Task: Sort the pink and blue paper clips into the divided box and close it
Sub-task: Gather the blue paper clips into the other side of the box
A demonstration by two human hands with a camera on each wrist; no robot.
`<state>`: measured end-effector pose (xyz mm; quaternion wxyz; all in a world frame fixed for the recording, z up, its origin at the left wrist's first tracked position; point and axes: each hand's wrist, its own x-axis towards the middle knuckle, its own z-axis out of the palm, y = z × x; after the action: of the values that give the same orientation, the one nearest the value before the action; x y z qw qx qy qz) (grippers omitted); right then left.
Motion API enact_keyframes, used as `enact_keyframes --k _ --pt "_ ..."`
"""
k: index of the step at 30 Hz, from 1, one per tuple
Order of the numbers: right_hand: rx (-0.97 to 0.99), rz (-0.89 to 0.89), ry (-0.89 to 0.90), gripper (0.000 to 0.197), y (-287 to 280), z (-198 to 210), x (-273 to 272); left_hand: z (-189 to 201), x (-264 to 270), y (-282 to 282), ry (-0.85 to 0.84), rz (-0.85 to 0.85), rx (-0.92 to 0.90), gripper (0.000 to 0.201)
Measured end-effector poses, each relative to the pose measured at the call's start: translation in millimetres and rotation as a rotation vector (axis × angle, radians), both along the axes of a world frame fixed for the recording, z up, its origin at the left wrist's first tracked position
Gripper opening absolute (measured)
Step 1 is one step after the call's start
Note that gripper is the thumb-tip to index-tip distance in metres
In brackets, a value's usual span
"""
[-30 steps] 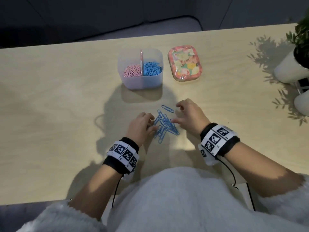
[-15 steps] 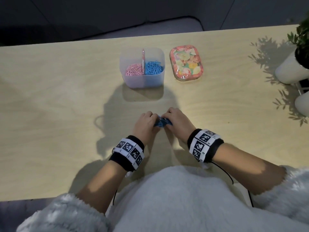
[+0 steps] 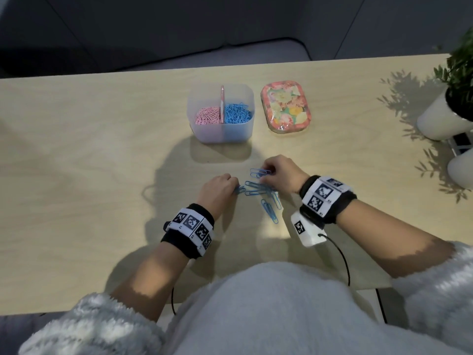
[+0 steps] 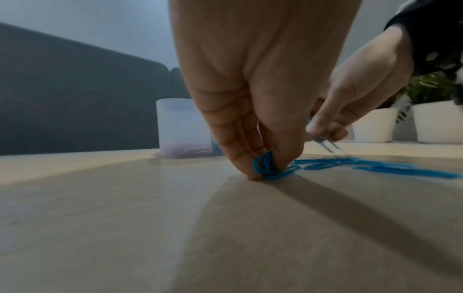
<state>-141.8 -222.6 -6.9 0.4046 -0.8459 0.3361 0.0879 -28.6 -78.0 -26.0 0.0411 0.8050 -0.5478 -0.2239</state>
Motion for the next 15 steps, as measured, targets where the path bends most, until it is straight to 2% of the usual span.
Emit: enact_keyframes --k 1,3,6,7,9,12,15 --pt "0.056 -0.024 -0.028 0.006 -7 8 5 -1 1 2 0.027 0.025 -0.023 0.021" --pt "0.111 -0.077 -0.101 0.02 -22 27 21 0 2 5 0.087 0.075 -0.071 0.019" --pt "0.047 -0.137 -0.193 0.007 -42 55 55 7 5 6 0.133 0.119 -0.116 0.018" --pt "0.012 -0.153 -0.214 0.011 -48 60 68 11 8 5 0.138 0.131 -0.129 0.019" --pt "-0.05 -0.164 -0.201 0.019 -57 64 90 22 14 0 0.143 0.158 -0.173 0.019" --pt "-0.108 -0.142 -0.145 0.005 -58 65 108 44 27 -17 0.144 0.206 -0.265 0.018" --pt "-0.186 -0.117 -0.151 0.017 -59 64 110 62 43 -45 0.076 0.24 -0.361 0.02"
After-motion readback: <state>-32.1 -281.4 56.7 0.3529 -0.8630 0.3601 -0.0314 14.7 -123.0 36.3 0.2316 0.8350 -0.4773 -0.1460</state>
